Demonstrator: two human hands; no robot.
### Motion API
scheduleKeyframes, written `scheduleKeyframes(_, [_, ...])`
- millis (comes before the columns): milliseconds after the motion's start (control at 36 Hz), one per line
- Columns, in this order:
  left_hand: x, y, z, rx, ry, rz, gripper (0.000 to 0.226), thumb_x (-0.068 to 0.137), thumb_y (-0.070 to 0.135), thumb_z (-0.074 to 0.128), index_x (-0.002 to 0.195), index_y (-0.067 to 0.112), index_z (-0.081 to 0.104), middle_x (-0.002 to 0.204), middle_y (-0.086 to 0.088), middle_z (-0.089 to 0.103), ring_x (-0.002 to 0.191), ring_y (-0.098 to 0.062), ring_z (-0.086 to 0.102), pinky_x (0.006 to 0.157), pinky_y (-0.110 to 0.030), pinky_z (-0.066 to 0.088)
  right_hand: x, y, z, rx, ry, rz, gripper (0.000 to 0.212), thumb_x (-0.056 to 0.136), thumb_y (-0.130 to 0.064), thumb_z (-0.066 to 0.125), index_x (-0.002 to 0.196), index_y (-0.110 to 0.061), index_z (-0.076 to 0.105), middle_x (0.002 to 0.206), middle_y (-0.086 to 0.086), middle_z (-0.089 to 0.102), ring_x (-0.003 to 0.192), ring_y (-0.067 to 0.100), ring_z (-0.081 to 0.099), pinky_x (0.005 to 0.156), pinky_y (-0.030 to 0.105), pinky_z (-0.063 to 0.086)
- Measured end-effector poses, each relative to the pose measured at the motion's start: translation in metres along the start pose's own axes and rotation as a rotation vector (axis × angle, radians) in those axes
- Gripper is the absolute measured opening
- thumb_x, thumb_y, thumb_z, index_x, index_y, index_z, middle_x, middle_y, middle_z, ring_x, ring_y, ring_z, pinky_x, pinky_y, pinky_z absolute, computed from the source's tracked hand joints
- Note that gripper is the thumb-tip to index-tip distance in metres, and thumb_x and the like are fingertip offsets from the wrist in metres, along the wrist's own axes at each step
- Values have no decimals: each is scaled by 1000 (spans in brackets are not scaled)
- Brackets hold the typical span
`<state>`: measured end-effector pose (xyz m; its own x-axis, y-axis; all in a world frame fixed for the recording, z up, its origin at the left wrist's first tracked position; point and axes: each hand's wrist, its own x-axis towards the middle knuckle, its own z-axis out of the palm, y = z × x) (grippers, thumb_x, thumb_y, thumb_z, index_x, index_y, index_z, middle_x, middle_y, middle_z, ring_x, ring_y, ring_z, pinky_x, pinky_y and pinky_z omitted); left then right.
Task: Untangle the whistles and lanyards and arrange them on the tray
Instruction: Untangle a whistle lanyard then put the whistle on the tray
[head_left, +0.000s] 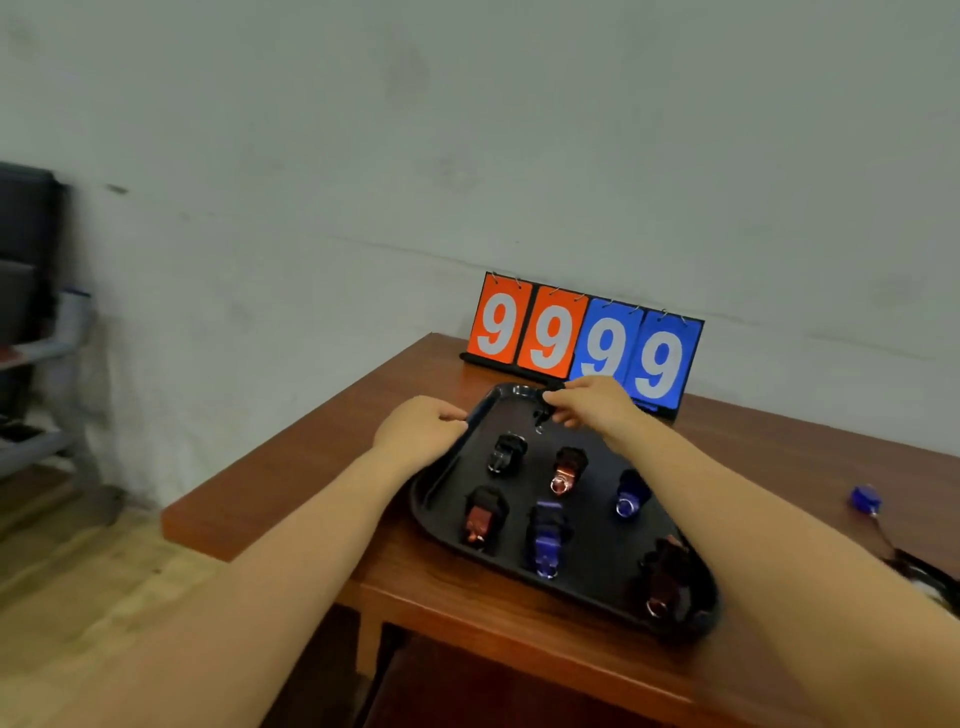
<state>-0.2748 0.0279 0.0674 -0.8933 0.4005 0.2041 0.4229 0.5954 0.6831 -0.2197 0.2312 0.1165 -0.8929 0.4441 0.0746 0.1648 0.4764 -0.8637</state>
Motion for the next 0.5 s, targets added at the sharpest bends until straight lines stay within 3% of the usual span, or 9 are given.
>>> scheduleKeyframes(111, [2, -4, -1, 17, 4, 15, 29, 93, 30, 52, 117, 31, 69, 121, 10, 67, 106, -10, 60, 88, -30, 49, 16, 1, 24, -35, -35, 66, 27, 88, -18, 69, 106, 1, 64, 92, 12, 68, 69, 15, 62, 63, 24, 50])
scheduleKeyframes(194, [3, -7, -1, 9, -2, 16, 31, 93, 31, 52, 120, 31, 67, 124, 9, 65, 107, -9, 60, 89, -30, 49, 23, 4, 34, -58, -44, 110, 30, 88, -21, 68, 109, 0, 61, 87, 8, 64, 71, 16, 62, 63, 24, 49])
scheduleKeyframes(361, [2, -6, -1, 14, 4, 22, 30, 94, 31, 51, 120, 31, 67, 123, 10, 66, 106, -8, 60, 86, -29, 48, 23, -2, 29, -140, -88, 163, 33, 90, -23, 65, 114, -4, 54, 102, 12, 58, 81, 18, 55, 60, 23, 47])
scheduleKeyframes(500, [1, -6, -2, 3, -8, 7, 29, 94, 31, 52, 119, 31, 67, 122, 10, 66, 106, -9, 60, 88, -30, 48, 15, -3, 15, -138, -125, 167, 41, 95, -36, 57, 120, -2, 54, 95, 11, 60, 81, 18, 59, 62, 24, 50])
